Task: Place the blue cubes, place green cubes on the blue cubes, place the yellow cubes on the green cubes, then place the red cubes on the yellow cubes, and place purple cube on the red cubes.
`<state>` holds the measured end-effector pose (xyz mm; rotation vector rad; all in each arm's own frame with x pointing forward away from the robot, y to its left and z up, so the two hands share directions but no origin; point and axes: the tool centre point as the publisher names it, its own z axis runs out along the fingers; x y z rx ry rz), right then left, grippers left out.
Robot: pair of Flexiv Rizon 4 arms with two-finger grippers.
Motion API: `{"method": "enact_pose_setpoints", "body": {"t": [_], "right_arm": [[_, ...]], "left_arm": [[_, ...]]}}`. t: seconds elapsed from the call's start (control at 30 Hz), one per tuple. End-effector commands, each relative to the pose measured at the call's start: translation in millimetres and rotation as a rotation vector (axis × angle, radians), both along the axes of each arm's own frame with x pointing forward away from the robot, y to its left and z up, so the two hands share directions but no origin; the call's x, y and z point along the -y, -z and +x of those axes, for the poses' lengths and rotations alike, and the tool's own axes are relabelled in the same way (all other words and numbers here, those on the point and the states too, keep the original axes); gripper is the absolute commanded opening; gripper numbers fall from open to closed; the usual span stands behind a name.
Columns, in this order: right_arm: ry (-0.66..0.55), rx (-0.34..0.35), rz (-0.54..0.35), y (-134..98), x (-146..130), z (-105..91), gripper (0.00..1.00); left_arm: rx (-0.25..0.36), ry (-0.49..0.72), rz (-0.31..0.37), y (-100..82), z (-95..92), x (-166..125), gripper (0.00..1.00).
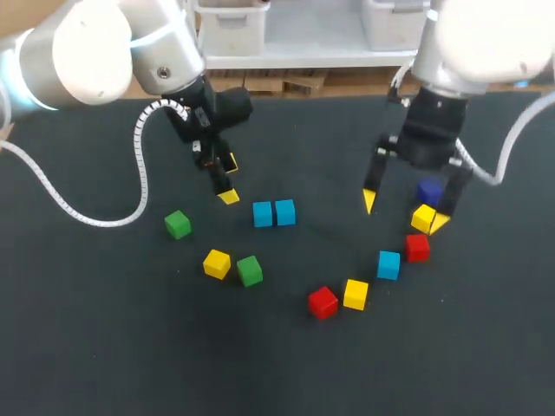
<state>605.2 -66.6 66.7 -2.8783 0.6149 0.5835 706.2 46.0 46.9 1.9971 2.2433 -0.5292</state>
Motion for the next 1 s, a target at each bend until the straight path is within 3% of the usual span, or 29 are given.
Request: {"method": "enact_pose_setpoints", "body": {"t": [0.03, 0.63, 0.7, 0.77, 0.83, 0.93, 0.97, 1.0], "right_arm": [[-0.004, 0.117, -0.021, 20, 3, -14.1, 1.00], [-0.096, 0.120, 0.029, 65, -5, -12.7, 1.00], [-0.101, 0.119, 0.030, 67, -6, -11.8, 0.92], [-0.102, 0.114, 0.031, 70, -5, -10.9, 0.99], [-0.100, 0.108, 0.030, 73, -5, -9.6, 0.98], [-0.101, 0.105, 0.030, 73, -5, -8.7, 0.81], [-0.104, 0.105, 0.033, 73, -5, -8.5, 0.59], [-0.105, 0.105, 0.034, 73, -5, -8.5, 0.48]], "left_arm": [[0.003, 0.001, -0.002, 0.1, -0.8, -1, 1.00], [0.003, 0.001, -0.002, 0.1, -0.8, -1, 1.00], [0.003, 0.001, -0.002, 0.1, -0.8, -1, 1.00], [0.003, 0.001, -0.002, 0.1, -0.8, -1, 1.00], [0.003, 0.001, -0.002, 0.1, -0.8, -1, 1.00], [0.003, 0.001, -0.002, 0.1, -0.8, -1, 1.00], [0.003, 0.001, -0.002, 0.1, -0.8, -1, 1.00], [0.003, 0.001, -0.002, 0.1, -0.8, -1, 1.00]]}}
